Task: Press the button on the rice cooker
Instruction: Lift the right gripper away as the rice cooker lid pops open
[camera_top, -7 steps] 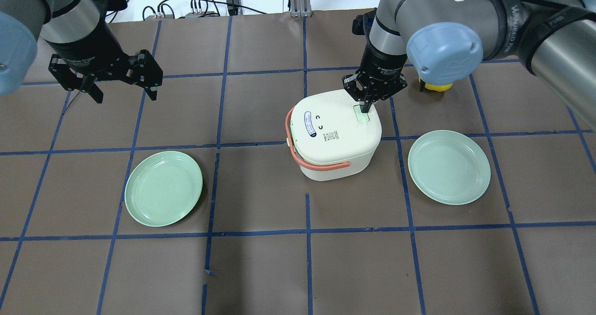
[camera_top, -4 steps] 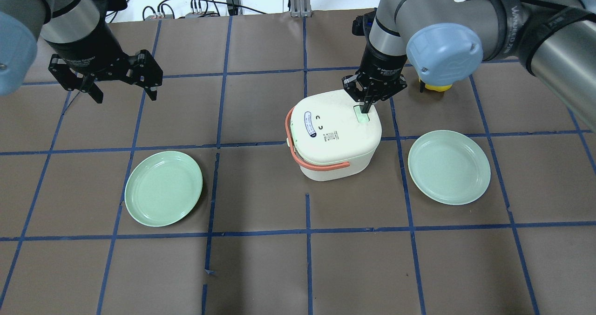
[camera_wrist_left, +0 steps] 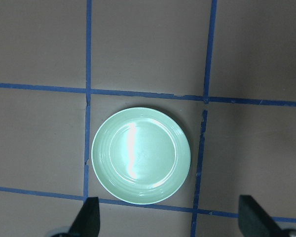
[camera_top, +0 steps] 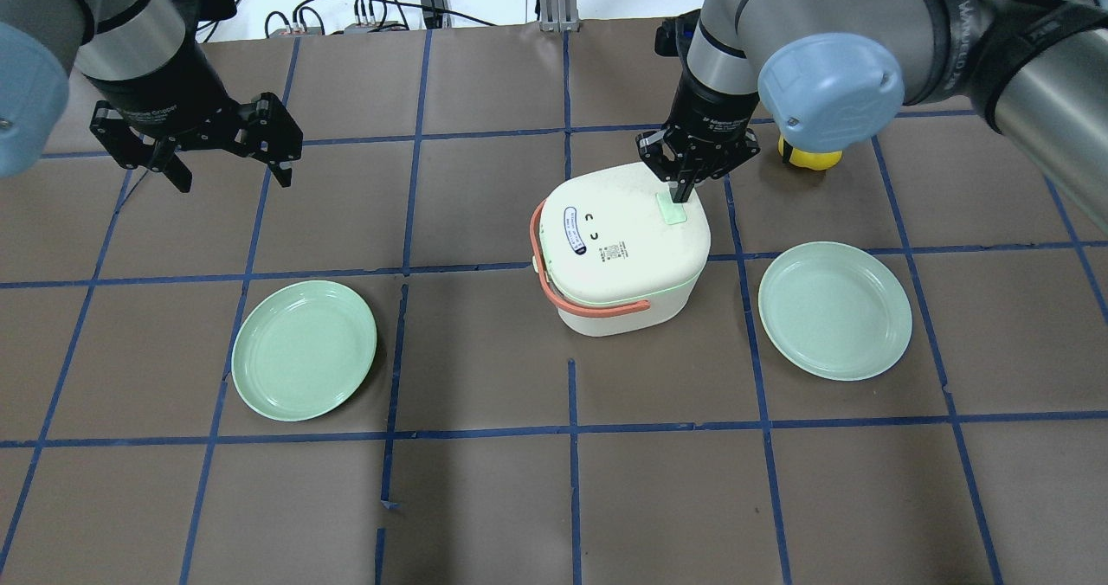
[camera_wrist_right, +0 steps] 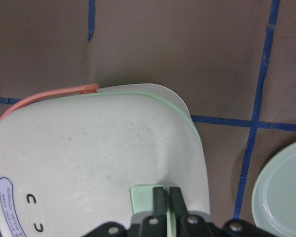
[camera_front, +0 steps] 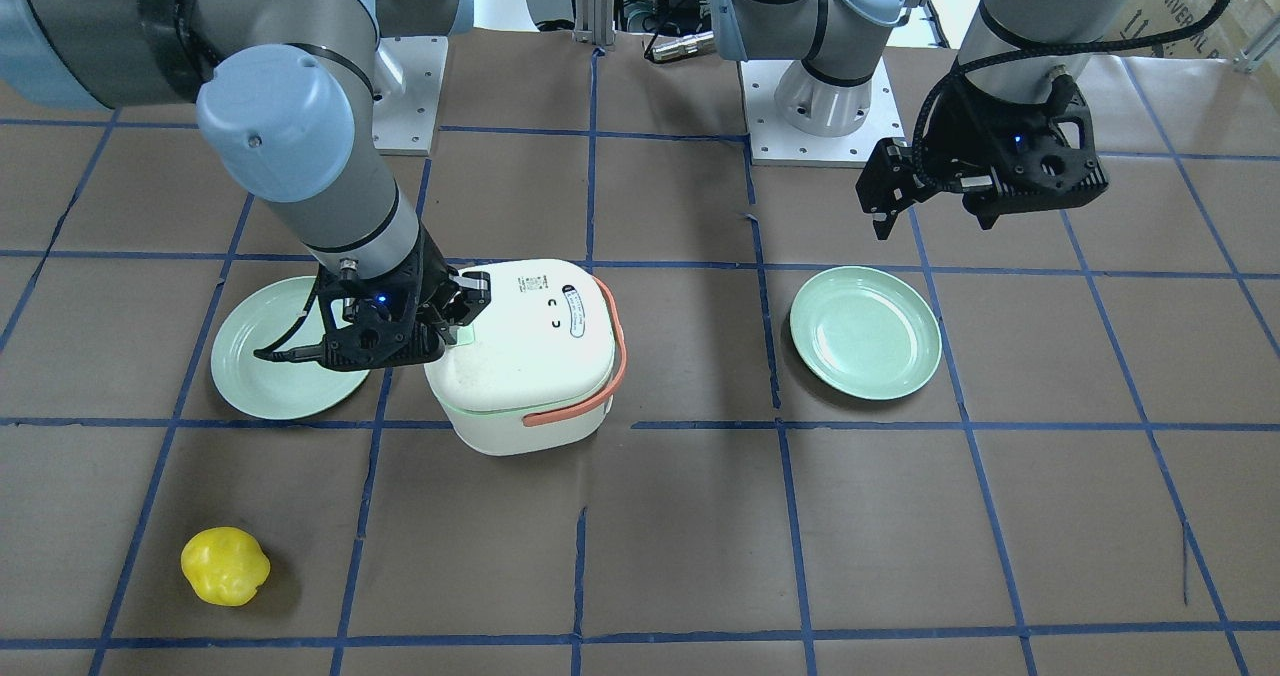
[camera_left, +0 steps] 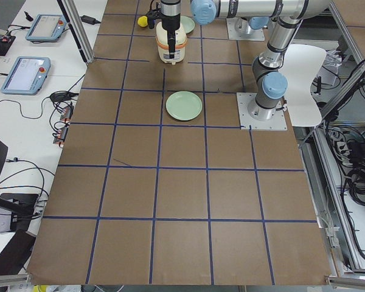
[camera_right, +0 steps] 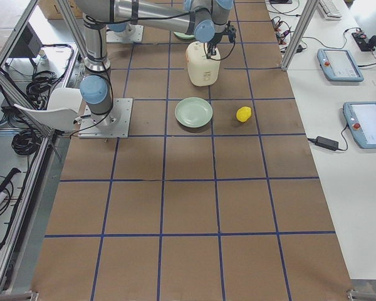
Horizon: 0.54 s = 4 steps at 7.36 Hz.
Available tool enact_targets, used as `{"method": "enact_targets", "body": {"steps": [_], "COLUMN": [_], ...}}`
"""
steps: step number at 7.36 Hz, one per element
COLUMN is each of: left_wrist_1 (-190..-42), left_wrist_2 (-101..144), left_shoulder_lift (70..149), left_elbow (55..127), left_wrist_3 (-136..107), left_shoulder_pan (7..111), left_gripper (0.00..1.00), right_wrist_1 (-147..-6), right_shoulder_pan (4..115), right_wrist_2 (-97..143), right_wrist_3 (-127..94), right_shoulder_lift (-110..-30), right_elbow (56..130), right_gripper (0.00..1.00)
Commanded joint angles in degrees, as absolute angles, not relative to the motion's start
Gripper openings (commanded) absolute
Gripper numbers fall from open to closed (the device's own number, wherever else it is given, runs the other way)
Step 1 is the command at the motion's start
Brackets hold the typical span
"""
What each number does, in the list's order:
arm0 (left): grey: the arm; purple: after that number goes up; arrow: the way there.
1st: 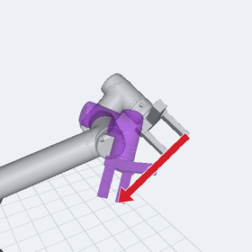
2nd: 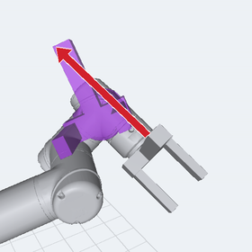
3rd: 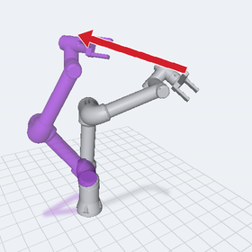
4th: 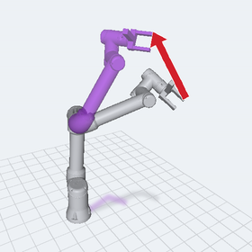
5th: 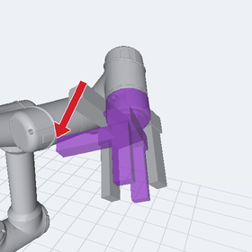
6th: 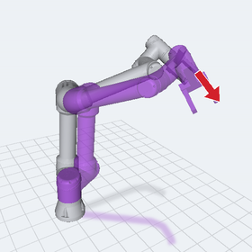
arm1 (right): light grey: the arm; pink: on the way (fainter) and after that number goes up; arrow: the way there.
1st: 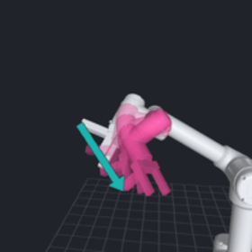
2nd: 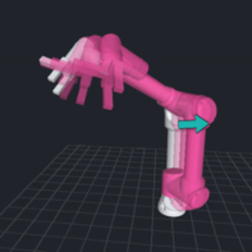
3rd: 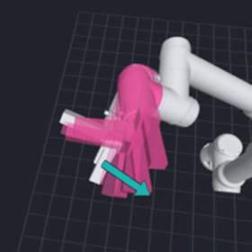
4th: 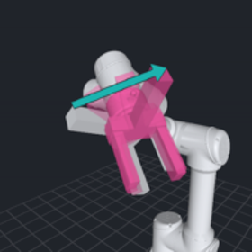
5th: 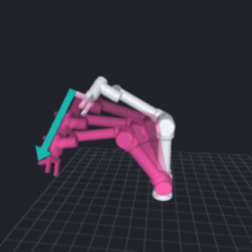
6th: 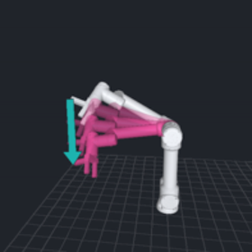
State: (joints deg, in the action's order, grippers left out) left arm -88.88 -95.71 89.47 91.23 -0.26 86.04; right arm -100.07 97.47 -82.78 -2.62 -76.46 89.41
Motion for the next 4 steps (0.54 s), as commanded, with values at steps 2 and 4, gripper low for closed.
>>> {"method": "enact_targets", "body": {"steps": [2, 4], "left_wrist_1": [-88.94, -88.86], "left_wrist_2": [-95.71, -95.71], "left_shoulder_lift": [89.47, 89.47], "left_elbow": [91.23, 91.23], "left_wrist_3": [-0.26, -0.26], "left_shoulder_pan": [86.04, 86.04], "left_gripper": [1.00, 1.00], "right_wrist_1": [-93.00, -89.15], "right_shoulder_pan": [96.51, 92.05], "right_wrist_2": [-86.54, -89.82], "right_wrist_3": [-4.40, 2.51], "right_shoulder_lift": [-80.60, -80.94], "right_elbow": [77.83, 77.08], "right_gripper": [0.84, 1.00]}}
